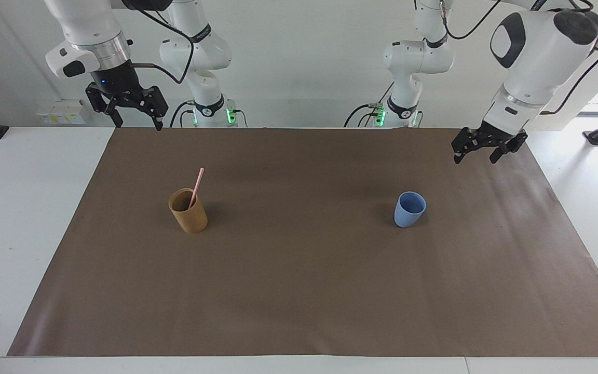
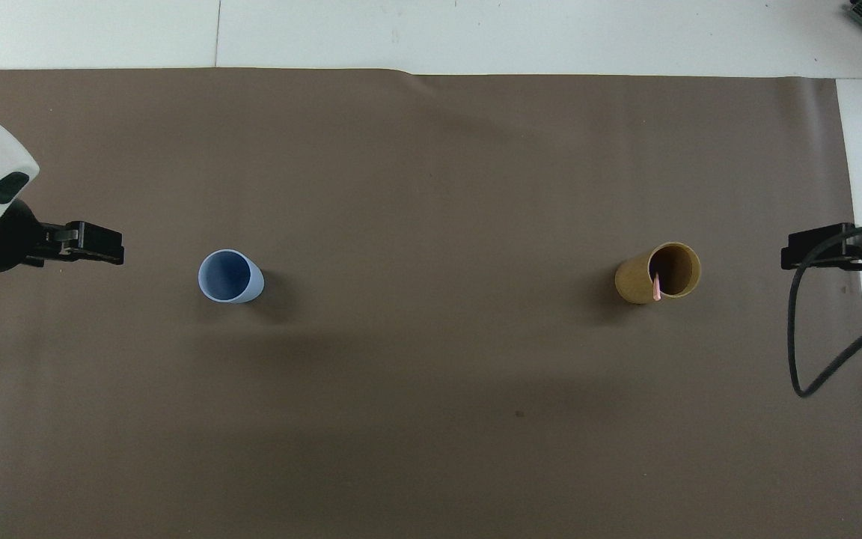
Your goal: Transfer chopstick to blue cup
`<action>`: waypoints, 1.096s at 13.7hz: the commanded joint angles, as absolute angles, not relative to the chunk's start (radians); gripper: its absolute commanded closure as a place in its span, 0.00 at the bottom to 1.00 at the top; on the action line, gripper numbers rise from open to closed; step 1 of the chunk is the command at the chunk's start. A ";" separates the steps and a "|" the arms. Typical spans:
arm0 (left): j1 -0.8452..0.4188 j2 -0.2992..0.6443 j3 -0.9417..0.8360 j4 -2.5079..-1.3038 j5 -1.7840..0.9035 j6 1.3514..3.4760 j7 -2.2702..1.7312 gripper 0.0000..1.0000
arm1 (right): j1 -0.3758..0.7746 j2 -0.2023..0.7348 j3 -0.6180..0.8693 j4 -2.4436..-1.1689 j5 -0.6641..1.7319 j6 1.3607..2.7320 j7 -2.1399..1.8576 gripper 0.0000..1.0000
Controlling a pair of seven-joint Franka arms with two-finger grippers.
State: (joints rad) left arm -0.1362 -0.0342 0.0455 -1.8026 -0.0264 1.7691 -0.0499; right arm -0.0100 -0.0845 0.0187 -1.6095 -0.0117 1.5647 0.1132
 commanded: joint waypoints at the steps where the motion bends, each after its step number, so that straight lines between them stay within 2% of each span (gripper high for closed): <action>1: -0.149 -0.078 0.043 -1.934 -0.031 1.879 -0.077 0.00 | -0.023 -0.109 0.028 -1.670 -0.015 1.618 0.109 0.00; 5: -0.190 -0.066 0.043 -2.087 -0.031 2.041 -0.121 0.00 | -0.006 -0.109 0.031 -1.744 -0.015 1.693 0.135 0.00; 8: -0.250 0.003 0.043 -2.126 -0.031 2.106 -0.182 0.00 | -0.006 -0.107 0.031 -1.778 -0.017 1.712 0.137 0.00; 15: -0.247 0.060 0.043 -2.154 -0.031 2.209 -0.170 0.00 | 0.040 -0.100 0.043 -1.894 -0.020 1.853 0.132 0.00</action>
